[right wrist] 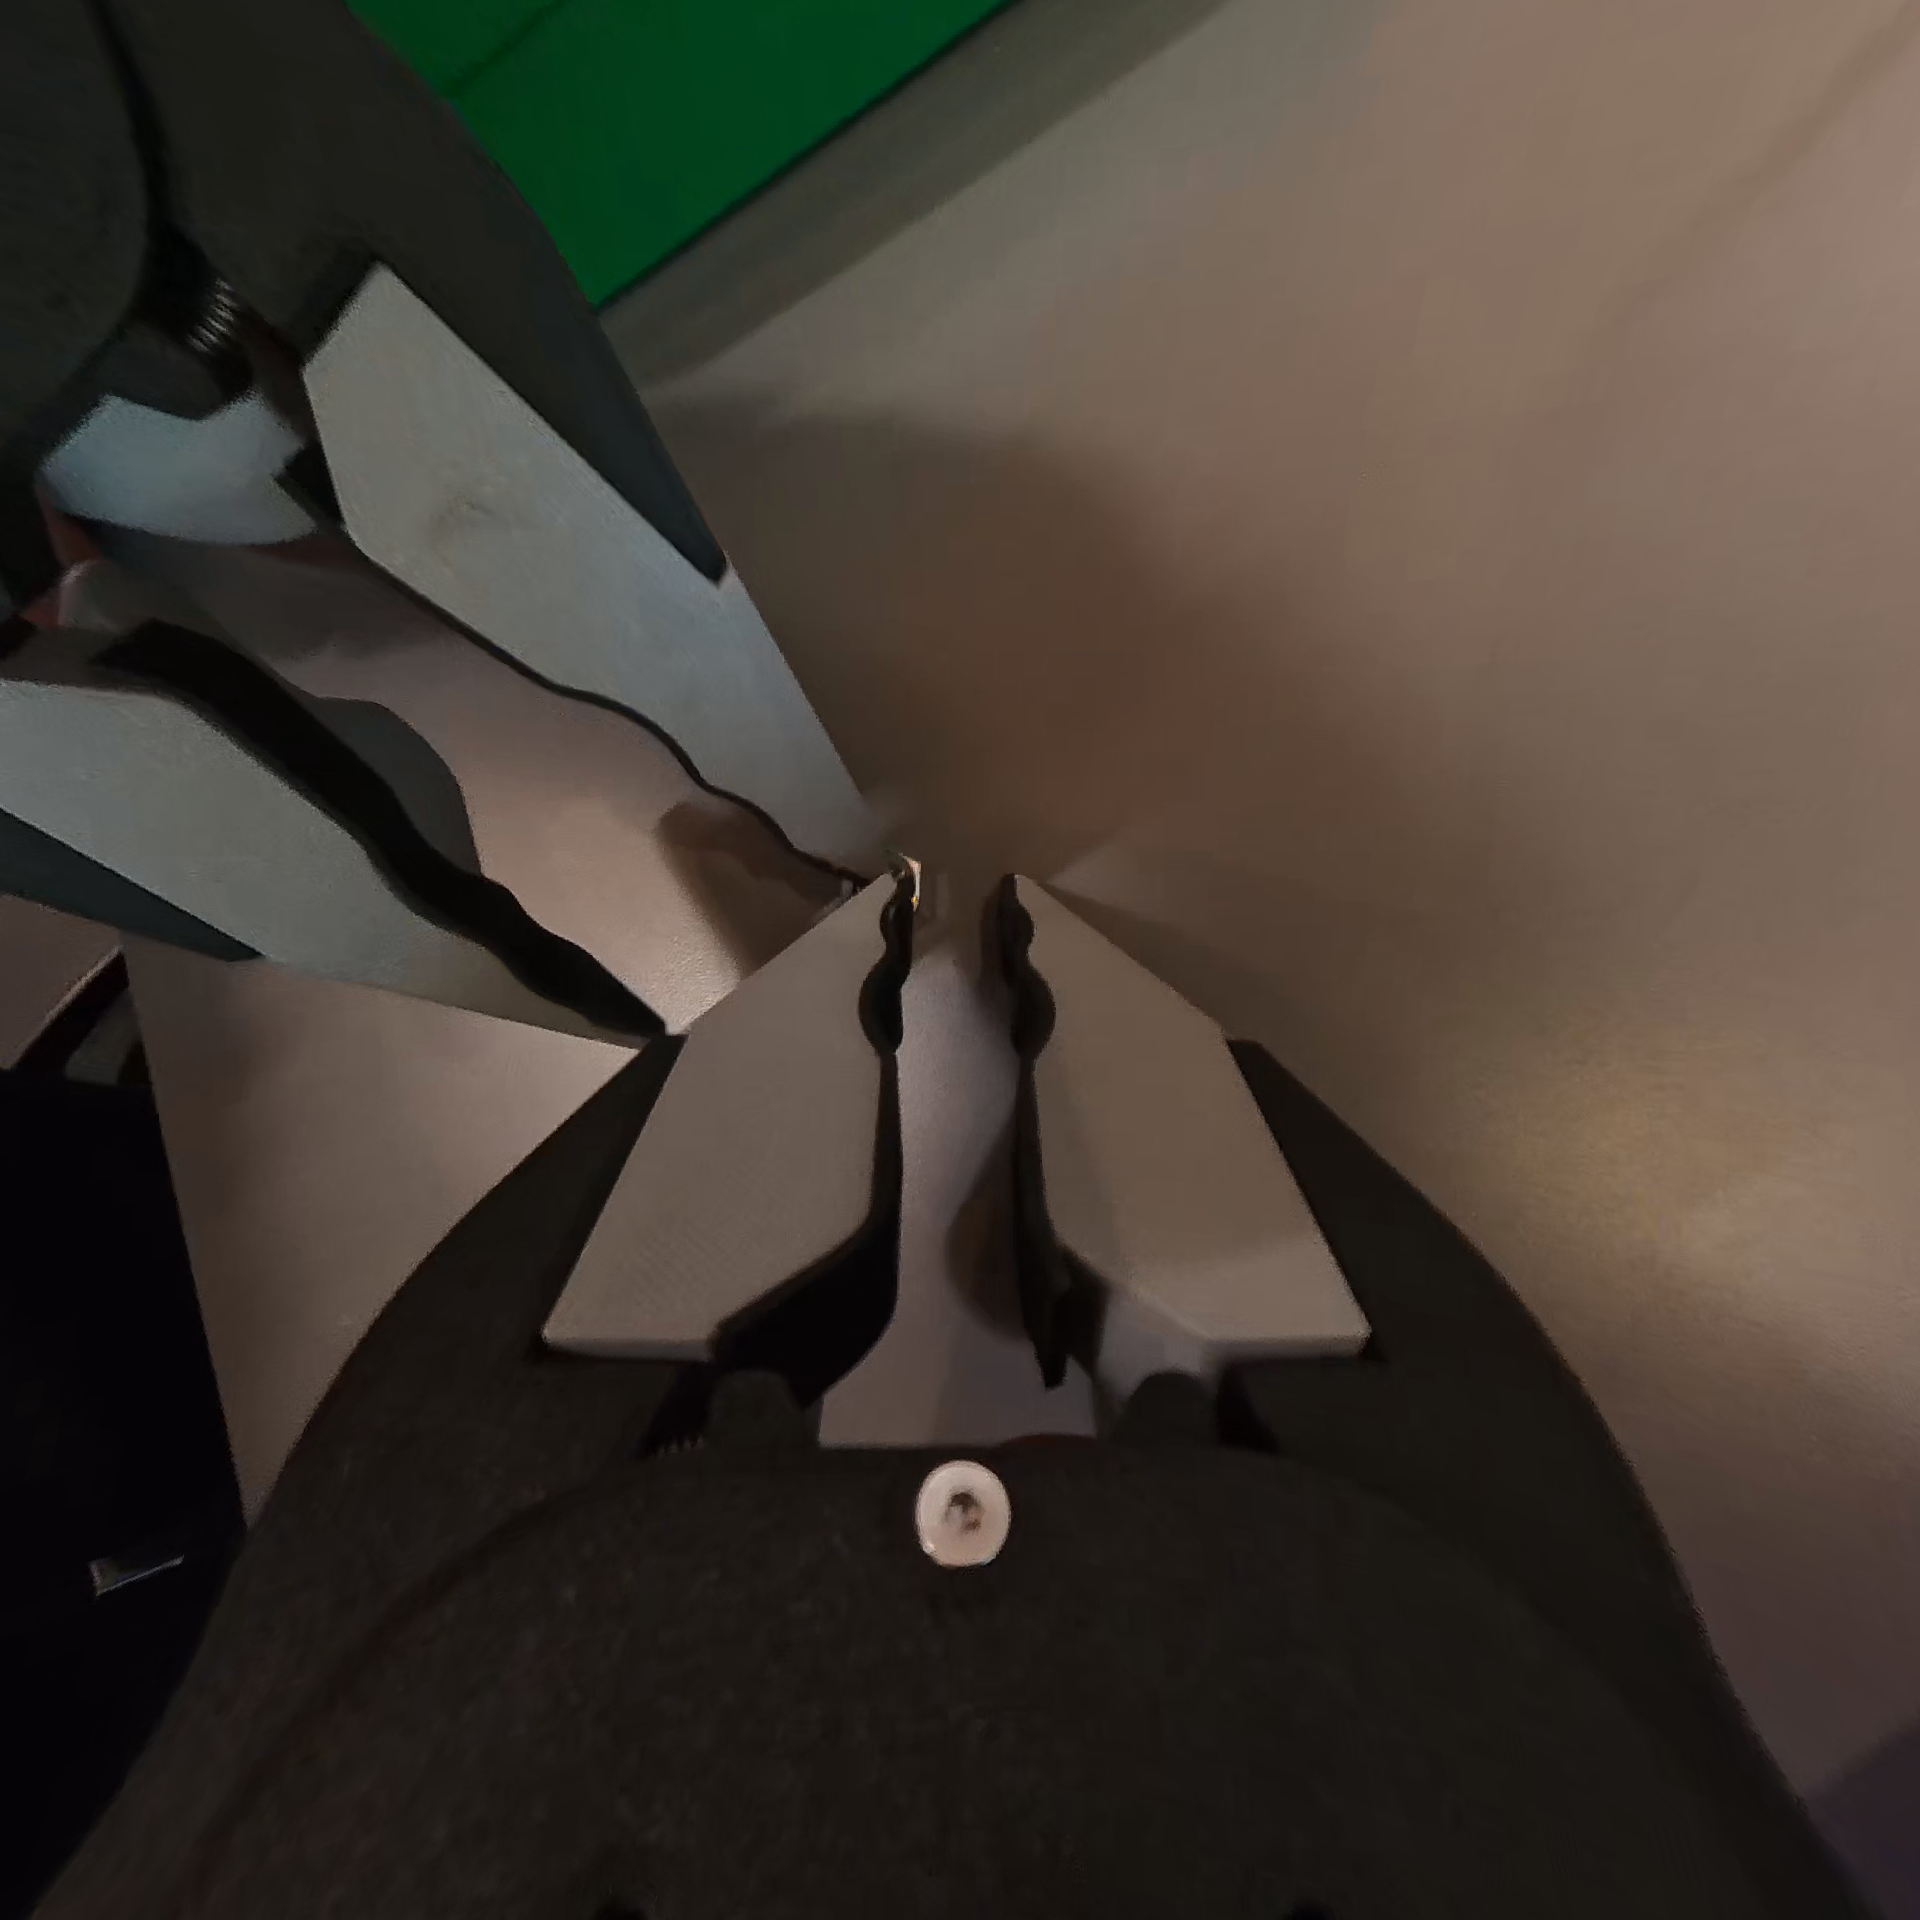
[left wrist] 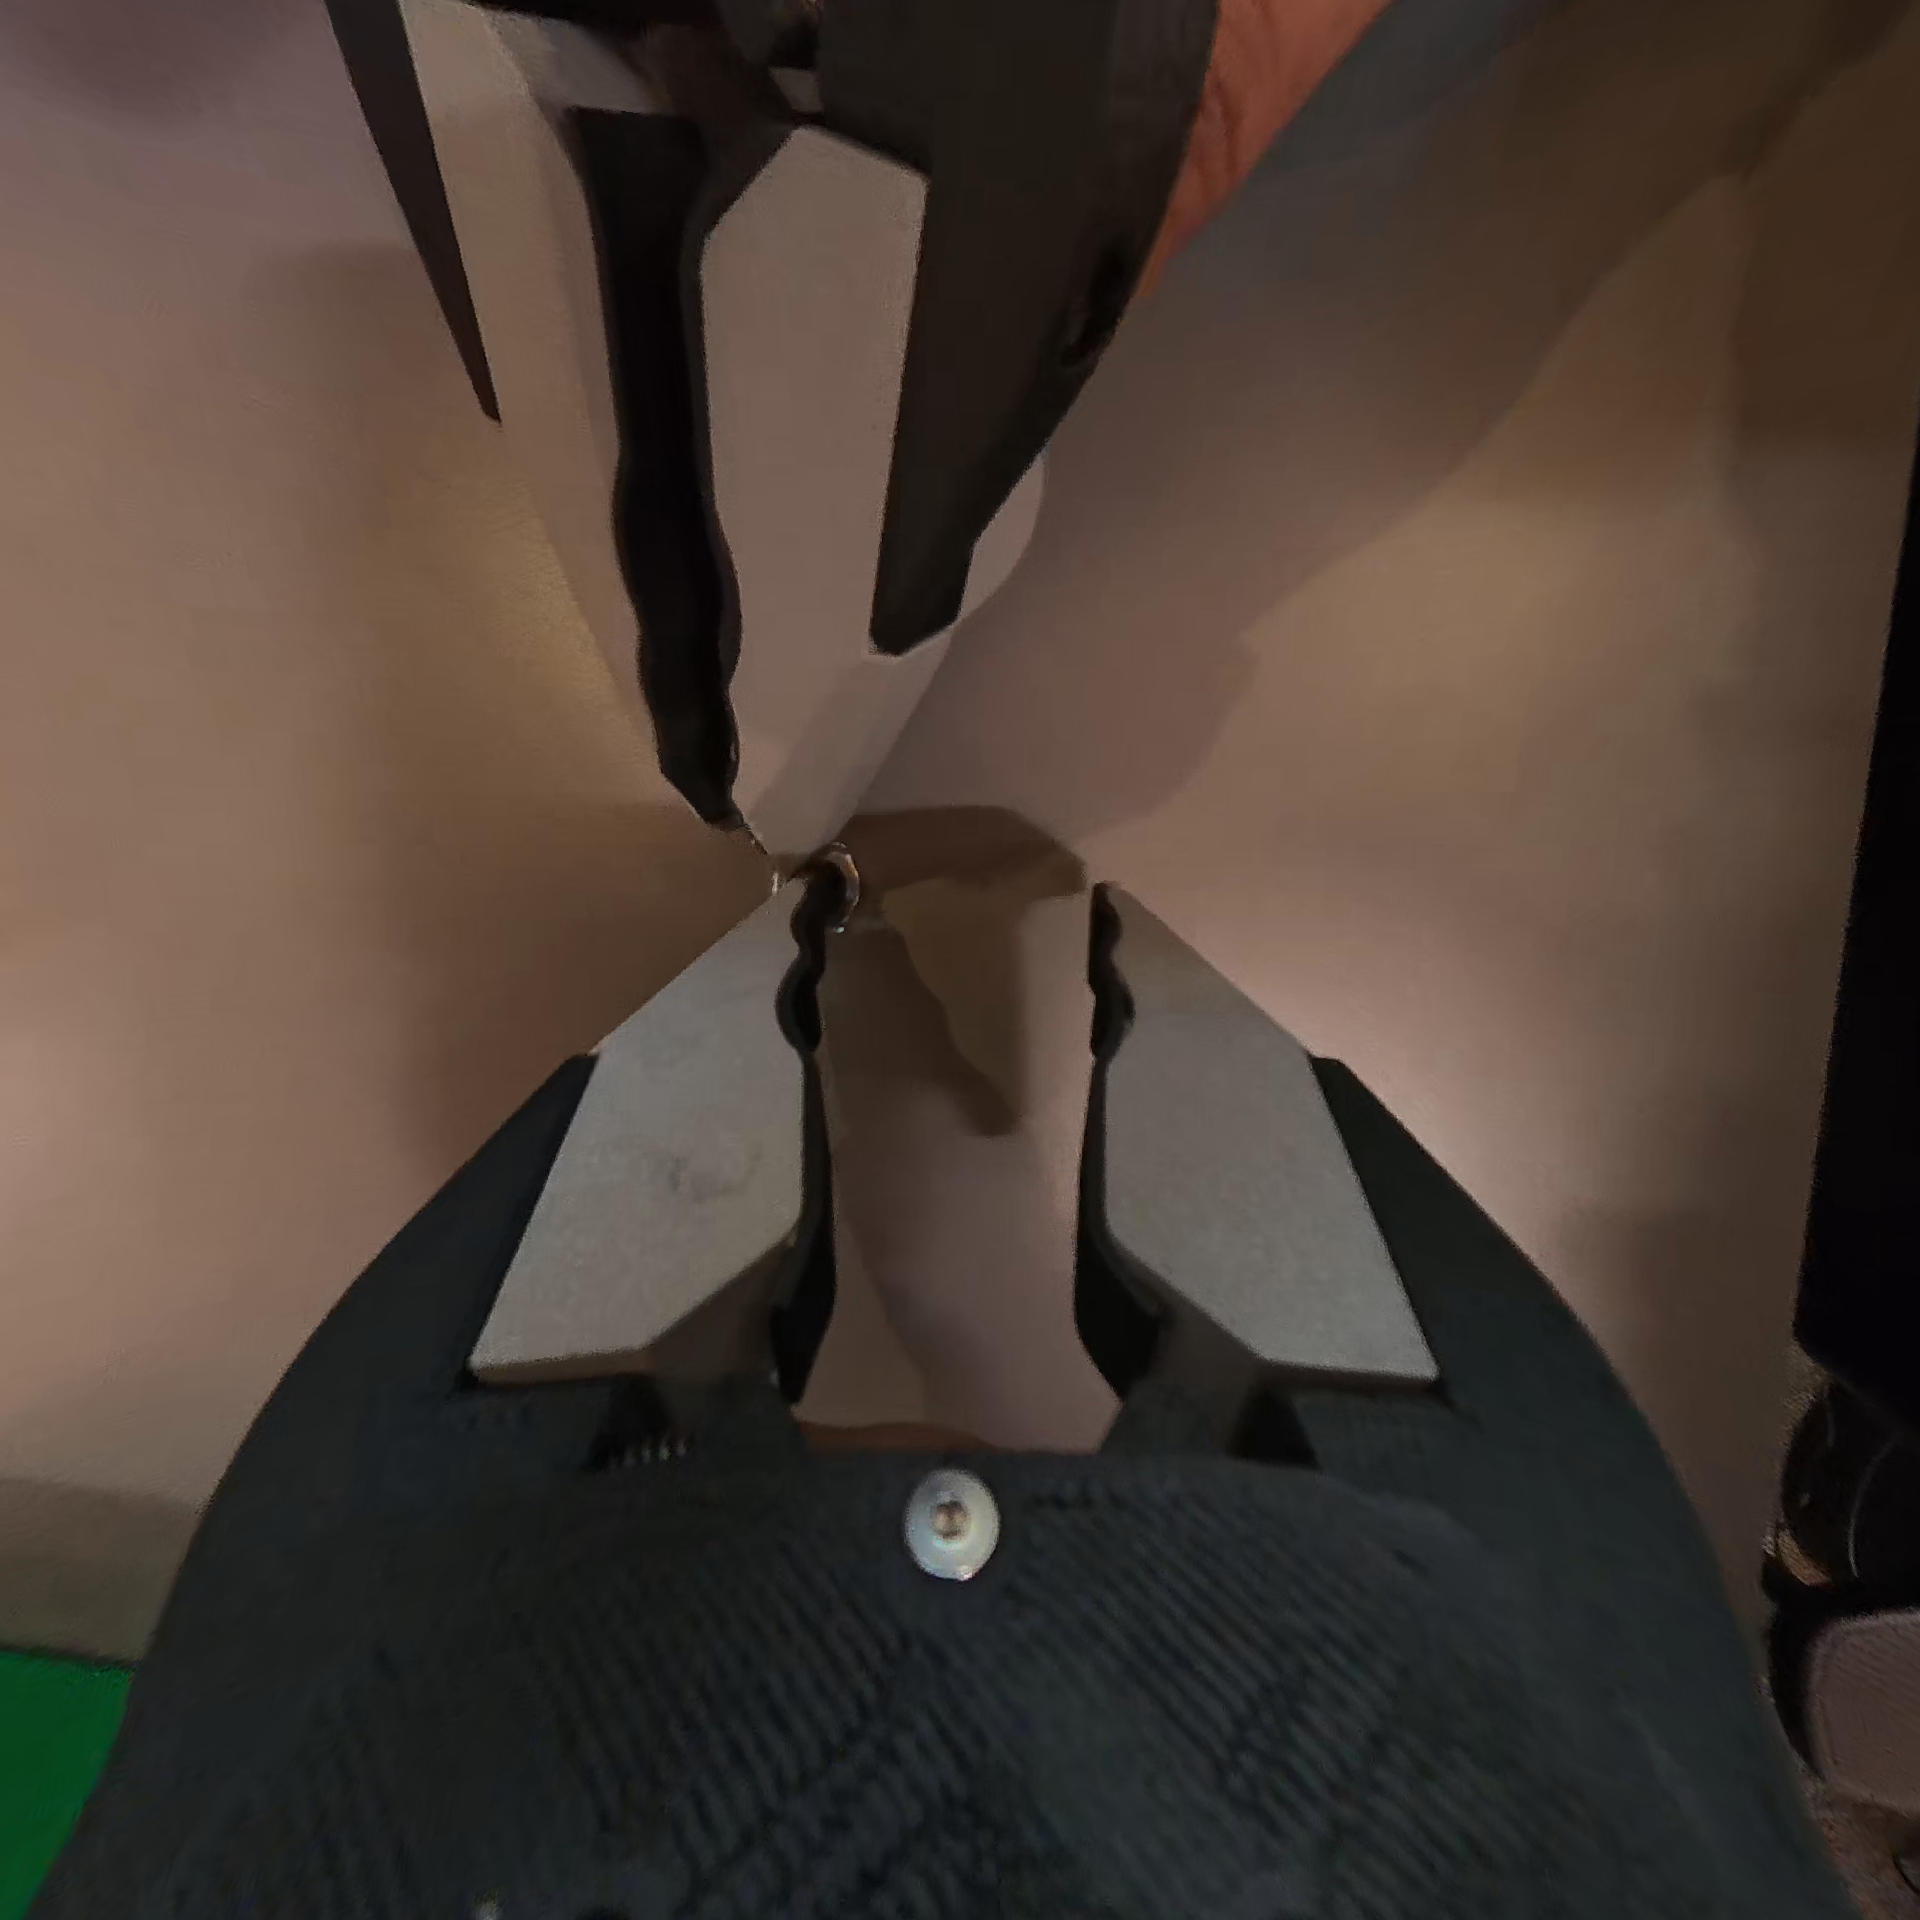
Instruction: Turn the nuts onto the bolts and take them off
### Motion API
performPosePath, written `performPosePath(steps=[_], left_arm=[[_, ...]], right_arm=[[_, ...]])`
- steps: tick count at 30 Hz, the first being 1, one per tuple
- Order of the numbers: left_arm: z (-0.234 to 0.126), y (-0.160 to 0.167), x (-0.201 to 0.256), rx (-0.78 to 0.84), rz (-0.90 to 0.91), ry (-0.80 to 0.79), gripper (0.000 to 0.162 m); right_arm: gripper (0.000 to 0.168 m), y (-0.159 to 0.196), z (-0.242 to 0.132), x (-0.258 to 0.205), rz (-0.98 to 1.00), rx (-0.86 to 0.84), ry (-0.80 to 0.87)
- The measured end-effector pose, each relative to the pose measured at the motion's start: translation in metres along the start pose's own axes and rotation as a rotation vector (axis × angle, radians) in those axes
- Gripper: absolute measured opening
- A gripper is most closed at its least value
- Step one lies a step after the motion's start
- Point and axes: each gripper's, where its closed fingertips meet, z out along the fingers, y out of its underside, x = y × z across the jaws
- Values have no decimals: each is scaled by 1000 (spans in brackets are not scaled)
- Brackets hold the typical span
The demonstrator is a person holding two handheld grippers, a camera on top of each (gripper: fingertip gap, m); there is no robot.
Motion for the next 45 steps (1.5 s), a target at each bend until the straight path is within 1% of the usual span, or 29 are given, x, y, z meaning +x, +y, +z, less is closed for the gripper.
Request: performPosePath(steps=[3, 4, 6, 7, 8, 10, 11, 13, 14, 16, 17, 20, 21, 23, 24, 27, 29, 30, 32, 33, 34, 35, 37, 38, 39, 40, 41, 43, 45], left_arm=[[-9, -1, -1, 15, -5, -5, 52], [-13, -2, -2, 22, -7, -11, 52], [-24, -4, -6, 44, -14, -33, 54], [-32, -8, -8, 71, -20, -42, 54], [-45, -14, -10, 119, -30, -51, 54], [-84, -32, -16, 276, -71, -53, 53], [-109, -40, -25, 364, -100, -83, 52], [-165, -40, -65, 508, -195, -267, 51], [-192, -31, -89, 555, -255, -386, 51], [-230, 3, -127, 579, -366, -574, 51], [-237, 21, -138, 563, -406, -603, 53], [-233, 73, -158, 445, -498, -607, 60], [-228, 80, -154, 420, -491, -558, 60], [-221, 73, -133, 470, -439, -402, 59], [-220, 72, -125, 477, -437, -365, 59], [-223, 88, -104, 426, -477, -402, 67], [-219, 93, -70, 423, -469, -340, 67], [-213, 104, -51, 366, -456, -320, 67], [-197, 139, -21, 166, -387, -337, 65], [-187, 157, -7, 63, -345, -327, 55], [-176, 172, 4, -24, -314, -302, 50], [-165, 185, 11, -97, -300, -265, 50], [-146, 215, 8, -250, -333, -254, 53], [-141, 232, -1, -334, -352, -279, 60], [-137, 247, -7, -408, -358, -290, 57], [-136, 257, -14, -453, -338, -308, 38], [-138, 259, -16, -466, -308, -283, 33], [-145, 255, -15, -486, -246, -222, 30], [-164, 244, -7, -497, -134, -107, 25]], right_arm=[[17, 0, -1, 3, -26, 3, 30], [23, -1, -2, 5, -39, 6, 52], [55, -8, -8, 12, -58, 48, 118], [57, -14, -13, 10, -68, 88, 118], [54, -20, -19, 8, -71, 132, 111], [56, -29, -31, 8, -64, 220, 113], [56, -31, -37, 9, -61, 259, 110], [55, -33, -44, 11, -54, 309, 107], [54, -34, -47, 12, -57, 330, 106], [53, -36, -48, 12, -60, 349, 99], [53, -36, -48, 10, -65, 353, 94], [53, -36, -42, 3, -126, 346, 98], [52, -35, -39, 3, -154, 339, 117], [51, -33, -33, 6, -207, 320, 164], [50, -31, -31, 8, -221, 307, 183], [52, -30, -28, 9, -199, 291, 178], [53, -32, -31, 4, -184, 303, 152], [53, -34, -35, 2, -187, 314, 148], [53, -38, -43, -2, -204, 343, 152], [53, -39, -46, -4, -211, 353, 152], [53, -41, -49, -7, -215, 362, 145], [53, -42, -50, -12, -218, 369, 131], [53, -44, -52, -22, -228, 383, 103], [53, -44, -53, -25, -239, 387, 100], [53, -45, -55, -28, -252, 393, 104], [53, -45, -56, -29, -264, 397, 108], [52, -46, -58, -31, -271, 401, 110], [52, -46, -59, -34, -273, 409, 102], [52, -46, -60, -36, -264, 413, 84]])
